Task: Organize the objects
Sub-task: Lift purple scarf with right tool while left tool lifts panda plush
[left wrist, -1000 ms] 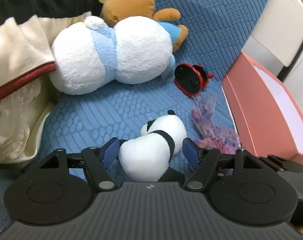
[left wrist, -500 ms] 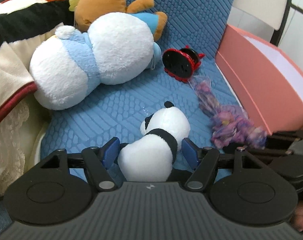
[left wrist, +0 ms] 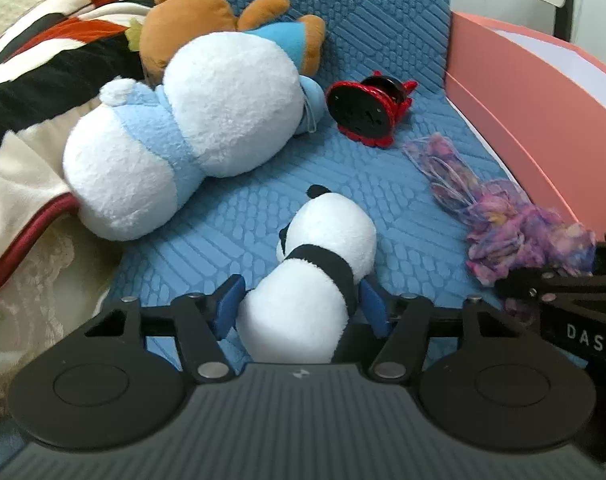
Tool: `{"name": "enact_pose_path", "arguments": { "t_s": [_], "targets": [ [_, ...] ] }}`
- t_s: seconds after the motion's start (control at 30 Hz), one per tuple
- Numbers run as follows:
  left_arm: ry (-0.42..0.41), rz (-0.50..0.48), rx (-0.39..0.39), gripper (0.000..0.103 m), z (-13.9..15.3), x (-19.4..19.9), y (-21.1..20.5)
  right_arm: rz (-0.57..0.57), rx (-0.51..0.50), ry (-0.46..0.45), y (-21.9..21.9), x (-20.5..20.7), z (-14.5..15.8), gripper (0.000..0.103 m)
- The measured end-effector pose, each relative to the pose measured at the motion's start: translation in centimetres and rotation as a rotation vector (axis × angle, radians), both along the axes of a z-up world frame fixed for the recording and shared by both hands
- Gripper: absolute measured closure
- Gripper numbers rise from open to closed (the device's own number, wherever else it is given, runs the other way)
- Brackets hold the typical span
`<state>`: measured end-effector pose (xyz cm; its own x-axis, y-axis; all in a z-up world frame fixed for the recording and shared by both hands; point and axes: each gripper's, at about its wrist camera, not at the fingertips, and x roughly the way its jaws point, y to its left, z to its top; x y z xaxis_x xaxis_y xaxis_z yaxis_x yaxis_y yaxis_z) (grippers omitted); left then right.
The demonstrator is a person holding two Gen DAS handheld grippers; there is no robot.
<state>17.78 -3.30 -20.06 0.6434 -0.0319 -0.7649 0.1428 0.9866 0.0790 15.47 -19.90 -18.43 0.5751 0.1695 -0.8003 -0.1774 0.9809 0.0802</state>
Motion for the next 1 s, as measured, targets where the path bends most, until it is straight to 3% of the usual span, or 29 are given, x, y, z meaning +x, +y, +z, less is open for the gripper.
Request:
{"name": "enact_pose_path", "arguments": {
  "t_s": [0.2, 0.37, 0.57, 0.73, 1.0],
  "targets": [
    [-0.009, 0.082, -0.093, 0.042, 1.0, -0.6, 0.8, 0.001, 0.029, -0.01, -0.7, -0.5, 1.1, 0.081],
    [-0.036, 0.13, -0.116, 0.043, 2.4, -1.2, 1.0, 0.017, 0.048, -0.012, -0.9, -1.2, 2.1, 0.081],
    [0.0, 0.209, -0.243, 0.044, 4.2, -2.3, 2.2, 0.02, 0.084, 0.0, -1.5, -1.7, 4.0, 0.081],
    [-0.017, 0.212, -0.219, 0.043, 7.2, -2.9, 1.2, 0.031, 0.111, 0.0, -2.0, -2.0, 6.3, 0.081],
    [-0.031, 0.224, -0.306, 0.043, 12.9, -2.6, 0.2, 0.035, 0.149, -0.055, -4.1, -1.6, 11.7, 0.081]
  ]
}}
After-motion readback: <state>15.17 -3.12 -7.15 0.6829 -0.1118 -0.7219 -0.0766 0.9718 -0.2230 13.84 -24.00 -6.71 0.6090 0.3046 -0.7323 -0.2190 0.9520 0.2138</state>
